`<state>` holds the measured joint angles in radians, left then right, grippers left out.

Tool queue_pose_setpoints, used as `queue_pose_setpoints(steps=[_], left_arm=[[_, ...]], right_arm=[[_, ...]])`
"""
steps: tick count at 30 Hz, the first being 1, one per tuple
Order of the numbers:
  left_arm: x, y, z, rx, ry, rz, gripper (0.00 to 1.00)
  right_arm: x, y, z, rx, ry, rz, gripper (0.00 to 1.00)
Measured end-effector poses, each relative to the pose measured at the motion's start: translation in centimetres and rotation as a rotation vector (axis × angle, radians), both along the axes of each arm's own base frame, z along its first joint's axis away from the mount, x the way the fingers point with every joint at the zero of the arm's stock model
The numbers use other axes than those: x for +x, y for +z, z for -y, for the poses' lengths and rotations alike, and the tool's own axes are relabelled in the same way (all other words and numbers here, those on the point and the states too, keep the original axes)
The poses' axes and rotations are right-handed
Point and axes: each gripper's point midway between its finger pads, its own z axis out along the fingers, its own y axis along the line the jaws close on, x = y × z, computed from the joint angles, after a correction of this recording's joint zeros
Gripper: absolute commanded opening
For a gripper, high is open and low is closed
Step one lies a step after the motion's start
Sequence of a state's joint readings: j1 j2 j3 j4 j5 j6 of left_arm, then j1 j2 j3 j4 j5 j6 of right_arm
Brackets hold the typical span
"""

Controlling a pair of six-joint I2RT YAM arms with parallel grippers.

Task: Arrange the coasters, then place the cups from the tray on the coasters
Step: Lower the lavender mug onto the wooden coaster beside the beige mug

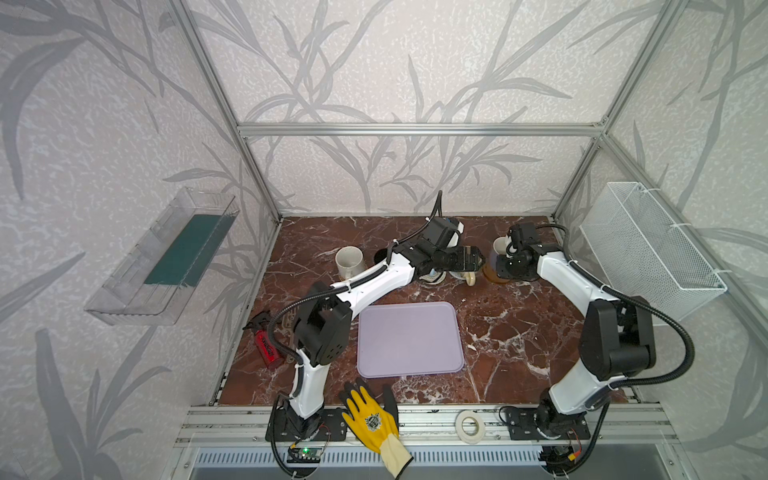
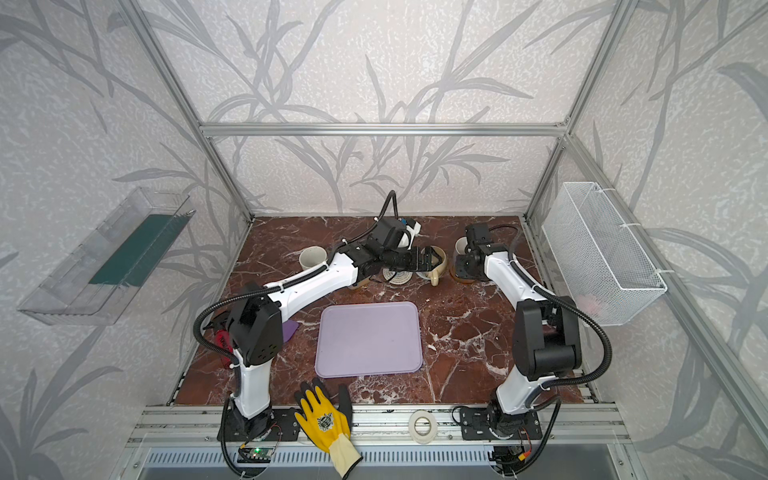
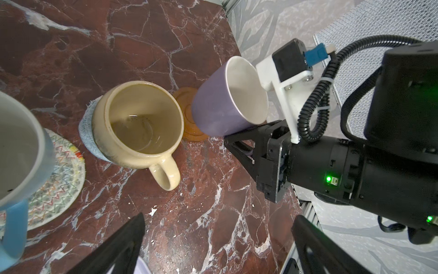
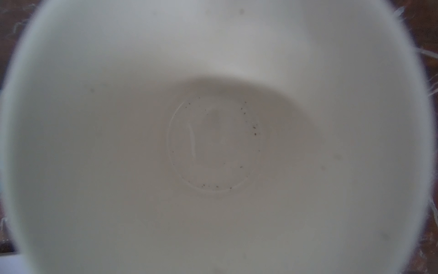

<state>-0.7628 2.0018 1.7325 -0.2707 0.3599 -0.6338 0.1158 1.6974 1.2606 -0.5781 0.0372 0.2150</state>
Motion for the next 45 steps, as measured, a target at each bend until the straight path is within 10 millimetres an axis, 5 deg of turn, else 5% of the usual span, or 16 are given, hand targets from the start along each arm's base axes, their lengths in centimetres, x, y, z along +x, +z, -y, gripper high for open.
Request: queue_pose_setpoints(steps=[13,45], left_arm=[[1.6,-3.4,1.1,0.077,0.003,-0.028,0.99],[1.0,-3.9,1.8,0.075,-0.015,-0.044,0.99]], right_arm=[[1.5,-4.6,1.2,-0.046,-0.021,-0.095,0.00],[2.2,-5.8,1.5,-0.068,-0.024,-0.051,0.00]])
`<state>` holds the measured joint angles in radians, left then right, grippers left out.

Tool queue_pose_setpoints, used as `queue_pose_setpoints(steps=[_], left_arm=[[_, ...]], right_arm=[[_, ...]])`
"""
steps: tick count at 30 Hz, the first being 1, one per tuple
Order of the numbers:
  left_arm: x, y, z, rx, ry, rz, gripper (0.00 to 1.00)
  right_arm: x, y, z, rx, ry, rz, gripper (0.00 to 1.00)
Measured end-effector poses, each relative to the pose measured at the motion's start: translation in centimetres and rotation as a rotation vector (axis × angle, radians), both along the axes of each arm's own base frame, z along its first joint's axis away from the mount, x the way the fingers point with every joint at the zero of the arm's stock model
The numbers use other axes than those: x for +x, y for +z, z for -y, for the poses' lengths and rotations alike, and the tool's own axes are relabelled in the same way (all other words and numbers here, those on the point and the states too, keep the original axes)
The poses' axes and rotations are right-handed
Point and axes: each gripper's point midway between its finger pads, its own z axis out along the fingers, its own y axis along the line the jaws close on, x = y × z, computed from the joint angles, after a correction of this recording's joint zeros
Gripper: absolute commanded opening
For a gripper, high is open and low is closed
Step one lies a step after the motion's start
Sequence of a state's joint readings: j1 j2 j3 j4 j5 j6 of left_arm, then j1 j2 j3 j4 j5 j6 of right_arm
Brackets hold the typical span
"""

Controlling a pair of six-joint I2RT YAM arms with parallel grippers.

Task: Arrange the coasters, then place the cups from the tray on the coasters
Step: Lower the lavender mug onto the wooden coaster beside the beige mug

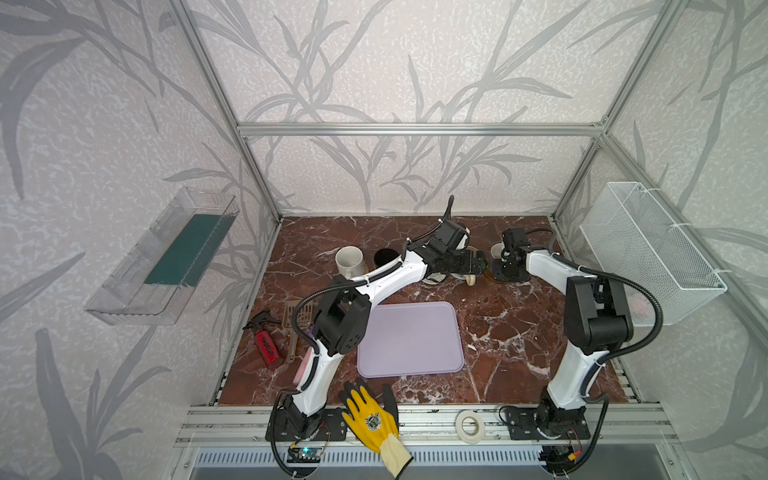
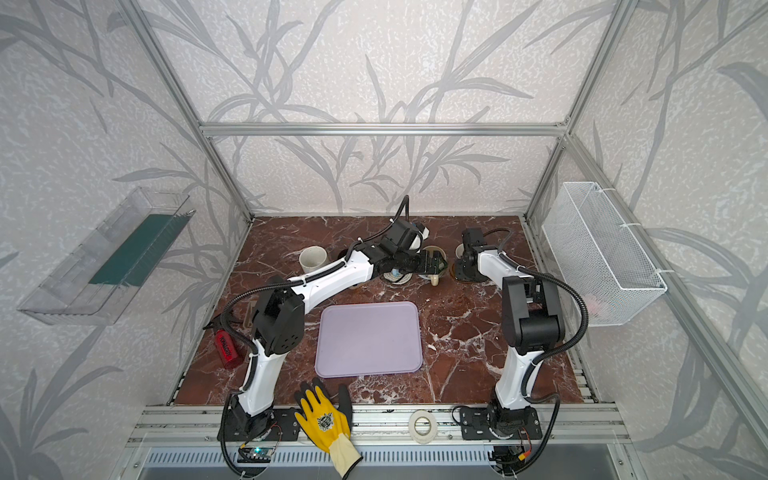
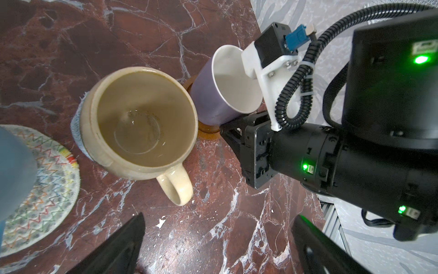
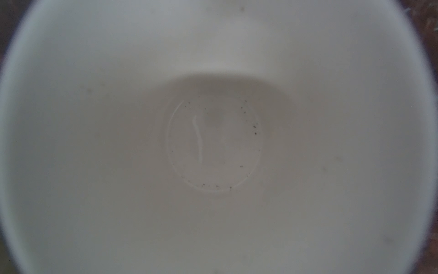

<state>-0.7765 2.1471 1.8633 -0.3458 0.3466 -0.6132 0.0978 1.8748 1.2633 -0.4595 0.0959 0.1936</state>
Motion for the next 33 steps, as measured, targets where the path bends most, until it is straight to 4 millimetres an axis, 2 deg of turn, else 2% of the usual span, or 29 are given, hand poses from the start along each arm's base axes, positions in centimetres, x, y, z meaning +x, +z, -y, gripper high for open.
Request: queue_pose_setpoints(steps=[8,21,27,33], left_arm=[[-0.1,0.0,0.1,-0.004,0.000,-0.006,0.99],[-0.1,-0.1,0.0,-0.003,0.001,-0.008,1.00],[-0.3,-0.7,-0.1,0.007,0.001,-0.017,0.99],[-0.5,-1.6,-0.5,0.024,0.005,-0.030,0.99]], right_arm=[[0.0,0.0,0.0,0.000,0.000,0.005,0.00],[-0.2,-0.1,0.0,0.004,-0.004,0.010,0.09],[-0.2,-0.1,0.0,0.017,-0.009,0.010,0.17],[-0.2,-0.1,0.0,0.024,-0.014,0.009,0.18]])
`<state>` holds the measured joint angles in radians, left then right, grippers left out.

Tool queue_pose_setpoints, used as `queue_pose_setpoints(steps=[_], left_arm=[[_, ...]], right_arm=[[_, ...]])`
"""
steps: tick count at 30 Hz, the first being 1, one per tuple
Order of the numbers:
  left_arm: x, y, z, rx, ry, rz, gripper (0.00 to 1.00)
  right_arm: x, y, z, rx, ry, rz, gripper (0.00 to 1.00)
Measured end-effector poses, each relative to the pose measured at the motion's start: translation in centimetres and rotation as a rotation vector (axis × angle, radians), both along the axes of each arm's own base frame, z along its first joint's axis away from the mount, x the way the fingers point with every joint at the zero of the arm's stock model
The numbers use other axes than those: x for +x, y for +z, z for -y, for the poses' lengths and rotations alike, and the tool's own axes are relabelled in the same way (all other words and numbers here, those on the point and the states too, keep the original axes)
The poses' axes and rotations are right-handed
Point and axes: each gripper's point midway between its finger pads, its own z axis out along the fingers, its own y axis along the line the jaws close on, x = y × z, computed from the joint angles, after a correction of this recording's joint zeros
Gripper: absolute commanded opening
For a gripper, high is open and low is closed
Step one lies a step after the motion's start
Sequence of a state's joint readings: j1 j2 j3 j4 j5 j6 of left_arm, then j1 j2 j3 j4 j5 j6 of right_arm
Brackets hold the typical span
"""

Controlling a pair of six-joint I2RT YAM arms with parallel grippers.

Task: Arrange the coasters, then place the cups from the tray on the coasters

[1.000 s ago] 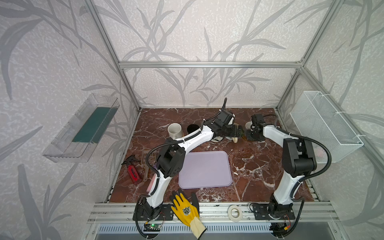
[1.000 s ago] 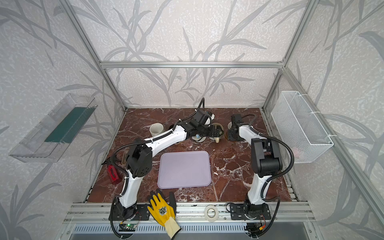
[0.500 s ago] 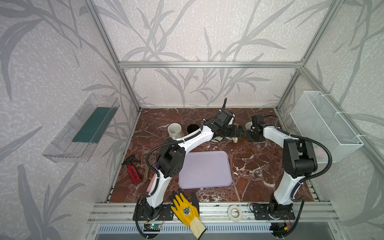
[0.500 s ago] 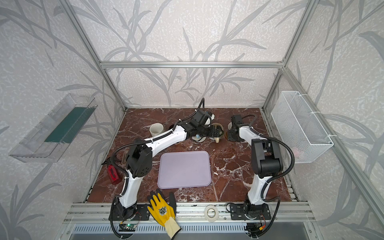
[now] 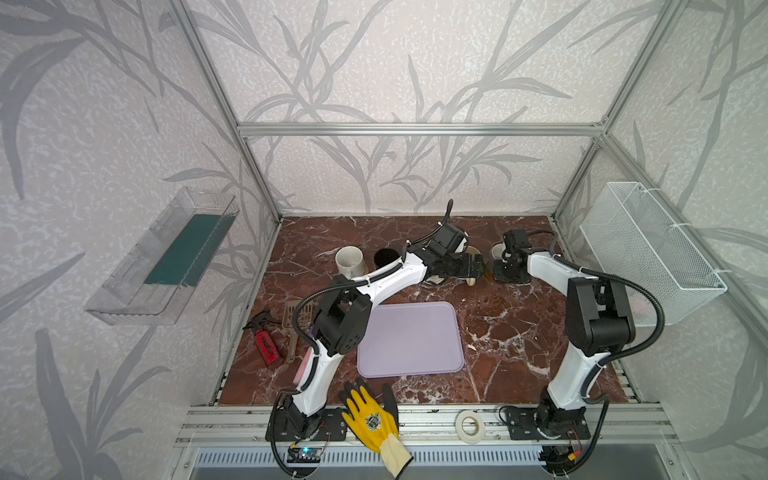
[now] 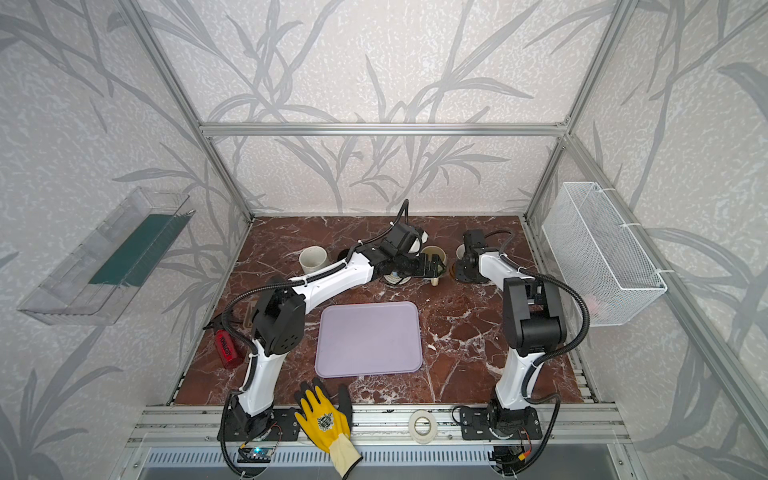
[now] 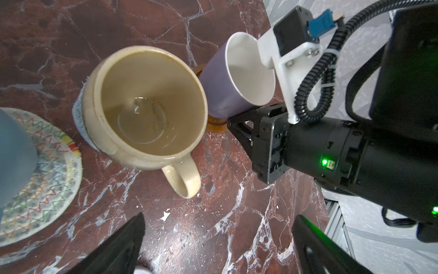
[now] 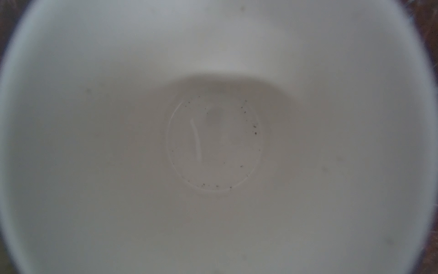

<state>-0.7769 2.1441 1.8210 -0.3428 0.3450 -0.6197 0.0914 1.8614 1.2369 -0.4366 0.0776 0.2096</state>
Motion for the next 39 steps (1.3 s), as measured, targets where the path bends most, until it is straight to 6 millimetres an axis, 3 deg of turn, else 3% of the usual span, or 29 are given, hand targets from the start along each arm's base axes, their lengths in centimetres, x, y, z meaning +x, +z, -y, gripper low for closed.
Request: queue_pose_setpoints(steps=[15,16,19,21,23,24,25,26,35,39], left_arm=[[0.0,0.6,0.0,-0.010,0.000,0.010,0.99],[0.0,0.6,0.0,-0.010,0.000,0.010,0.99],[0.0,0.6,0.0,-0.010,0.000,0.010,0.99],[0.0,0.7,0.0,-0.011,0.000,0.011,0.99],[-0.1,0.8,0.0,-0.015,0.000,0.014,0.99],[-0.1,0.8,-0.1,-0.015,0.000,0.015,0.99],[-0.2,0.9,-0.2,-0.017,0.000,0.015,0.99],[-0.3,1.1,-0.3,-0.018,0.000,0.017,0.99],[-2.4,3.2,-2.2,-0.031,0.009,0.039,0.99],[-3.8,4.2,-4.0,-0.029,0.023,0.059,0.99]], right_arm=[[-0.3,-0.1,0.2,0.000,-0.006,-0.014,0.27],[-0.3,-0.1,0.2,0.000,-0.007,-0.014,0.31],[-0.4,-0.2,0.3,-0.001,-0.008,-0.017,0.55],[-0.4,-0.2,0.3,-0.002,-0.008,-0.020,0.58],[-0.5,-0.2,0.3,-0.001,-0.010,-0.023,0.74],[-0.6,-0.1,0.3,-0.001,-0.009,-0.022,0.77],[-0.7,0.1,0.3,-0.001,-0.010,-0.017,0.93],[-0.9,0.4,0.3,0.002,-0.012,-0.012,0.98],[-2.9,6.0,0.1,0.038,-0.012,0.117,0.99],[-4.5,7.1,-0.3,0.064,-0.003,0.141,0.99]])
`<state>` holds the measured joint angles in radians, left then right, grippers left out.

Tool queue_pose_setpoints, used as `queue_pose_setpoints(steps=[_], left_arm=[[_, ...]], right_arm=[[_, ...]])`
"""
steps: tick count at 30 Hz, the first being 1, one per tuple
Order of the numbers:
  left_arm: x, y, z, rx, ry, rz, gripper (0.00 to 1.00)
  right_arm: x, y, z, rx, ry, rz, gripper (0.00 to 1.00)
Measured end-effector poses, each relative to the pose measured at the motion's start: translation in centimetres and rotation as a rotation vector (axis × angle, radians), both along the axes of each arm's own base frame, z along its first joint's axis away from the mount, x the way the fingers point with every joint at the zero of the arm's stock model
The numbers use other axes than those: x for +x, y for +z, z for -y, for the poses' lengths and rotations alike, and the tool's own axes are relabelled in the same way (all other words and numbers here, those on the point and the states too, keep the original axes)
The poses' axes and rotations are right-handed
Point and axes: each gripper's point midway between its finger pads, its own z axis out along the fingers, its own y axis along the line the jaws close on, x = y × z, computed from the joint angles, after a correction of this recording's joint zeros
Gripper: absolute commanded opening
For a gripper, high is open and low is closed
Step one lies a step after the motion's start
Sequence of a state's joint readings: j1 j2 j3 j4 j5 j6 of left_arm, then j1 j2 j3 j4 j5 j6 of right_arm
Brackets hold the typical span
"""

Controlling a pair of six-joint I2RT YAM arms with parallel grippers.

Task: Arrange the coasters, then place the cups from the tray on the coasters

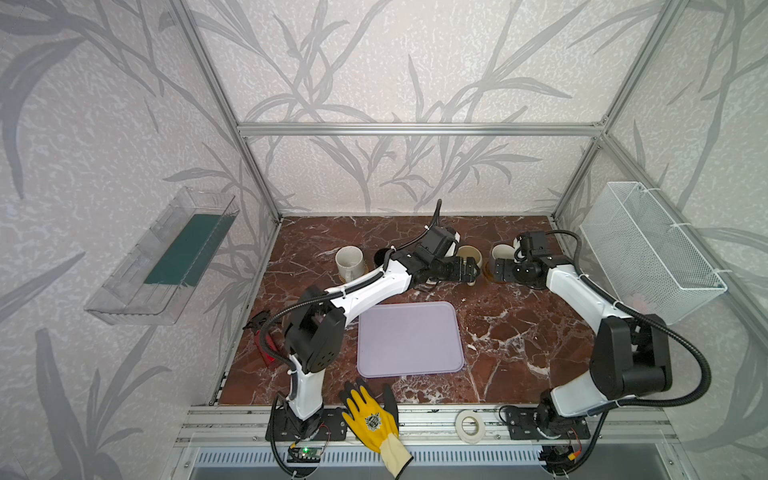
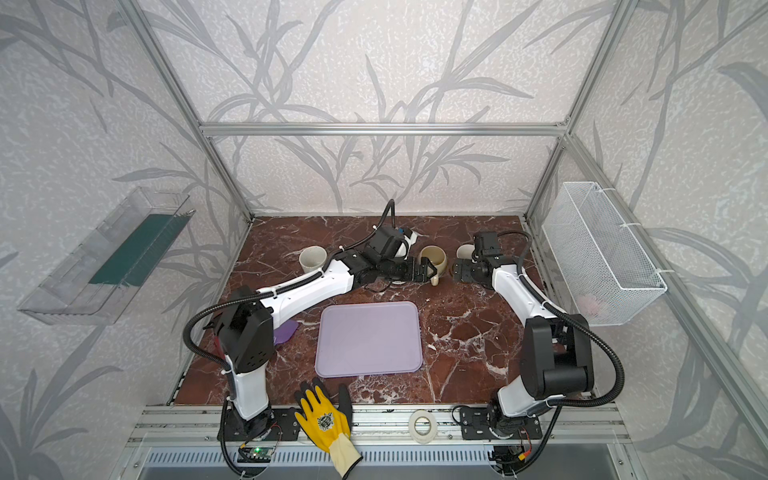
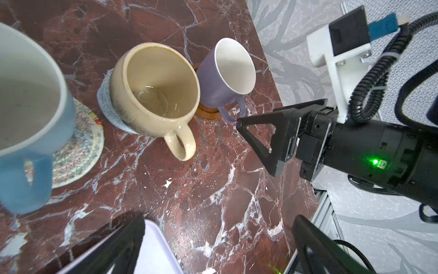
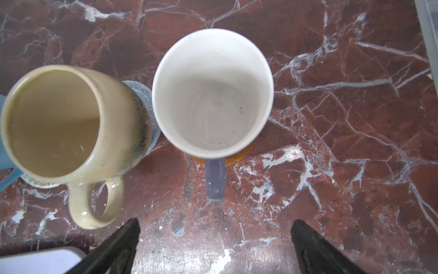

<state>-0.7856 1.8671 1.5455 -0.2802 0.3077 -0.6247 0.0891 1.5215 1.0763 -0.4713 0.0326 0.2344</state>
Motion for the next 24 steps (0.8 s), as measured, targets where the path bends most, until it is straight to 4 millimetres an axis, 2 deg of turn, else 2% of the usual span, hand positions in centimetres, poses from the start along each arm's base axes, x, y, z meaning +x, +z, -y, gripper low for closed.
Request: queue_pose_setpoints(steps=[8,11,14,19,24], left_arm=[[-2.9,0.5,-5.0,0.046,0.065,0.041,0.99],[-3.8,0.4,-6.9,0.072,0.089,0.062,0.99],[-4.5,0.2,-8.8,0.101,0.116,0.086,0.99],[-5.5,-0.5,-12.7,0.157,0.175,0.128,1.00],[-5.8,-0.8,-17.8,0.234,0.263,0.210,0.99]], right_arm=[[-2.6,0.2,-1.2,0.012,0.045,0.013,0.99],[-4.7,0.4,-1.6,0.011,0.068,0.038,0.99],[-6.1,0.7,-1.8,0.012,0.085,0.065,0.99],[-7.1,0.4,-1.2,0.001,0.060,0.089,0.99],[-8.2,-0.8,-0.2,-0.032,0.028,0.092,0.99]])
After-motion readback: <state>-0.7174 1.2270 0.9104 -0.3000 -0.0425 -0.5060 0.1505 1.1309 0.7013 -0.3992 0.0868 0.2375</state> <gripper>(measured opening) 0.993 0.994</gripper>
